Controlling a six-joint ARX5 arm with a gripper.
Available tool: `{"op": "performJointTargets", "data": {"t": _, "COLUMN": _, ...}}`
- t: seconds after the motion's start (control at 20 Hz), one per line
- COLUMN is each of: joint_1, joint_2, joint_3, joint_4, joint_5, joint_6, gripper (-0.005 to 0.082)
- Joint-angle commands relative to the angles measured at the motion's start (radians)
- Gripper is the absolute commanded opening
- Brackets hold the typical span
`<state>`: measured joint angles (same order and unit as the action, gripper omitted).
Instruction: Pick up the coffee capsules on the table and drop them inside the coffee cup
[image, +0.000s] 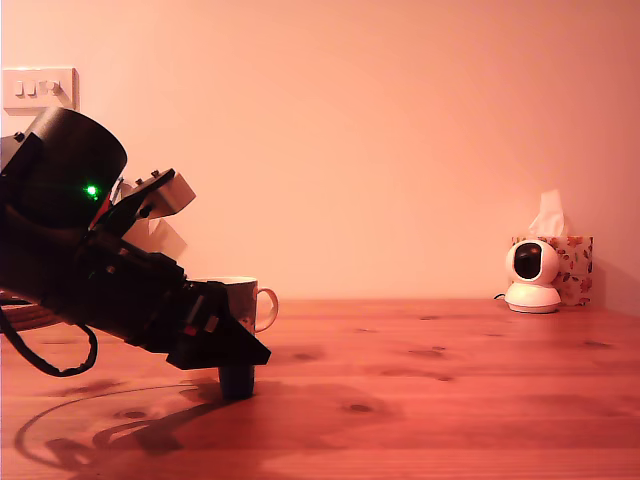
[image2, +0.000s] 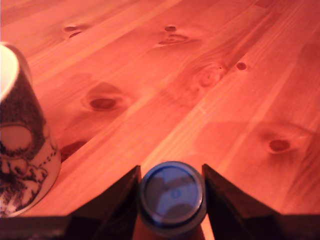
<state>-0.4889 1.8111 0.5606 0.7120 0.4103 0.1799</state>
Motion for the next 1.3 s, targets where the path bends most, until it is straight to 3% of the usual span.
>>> {"op": "performJointTargets", "data": {"t": 0.0, "joint_1": 0.003, "joint_2": 0.021, "joint_3": -0.005, "joint_4": 0.004, "joint_5": 0.002, "joint_6": 0.005, "gripper": 0.0147}}
{"op": "performJointTargets", "data": {"t": 0.5, "joint_1": 0.008, "joint_2": -0.155, "joint_3": -0.005, "joint_4": -0.008, "joint_5": 0.001, "joint_6": 0.004, "gripper": 0.0147}}
{"op": "performJointTargets", "data": {"t": 0.85, "joint_1": 0.058, "joint_2": -0.278, "joint_3": 0.011, "joint_4": -0.019, "joint_5": 0.000, "joint_6": 0.002, "gripper": 0.0147}}
{"op": "performJointTargets", "data": {"t": 1.1, "joint_1": 0.104, "joint_2": -0.282, "joint_3": 0.115, "joint_4": -0.153, "joint_5": 0.000, "joint_6": -0.024, "gripper": 0.0147}}
{"op": "performJointTargets", "data": {"t": 1.25, "joint_1": 0.118, "joint_2": -0.281, "joint_3": 0.229, "joint_4": -0.314, "joint_5": 0.000, "joint_6": -0.027, "gripper": 0.0147}}
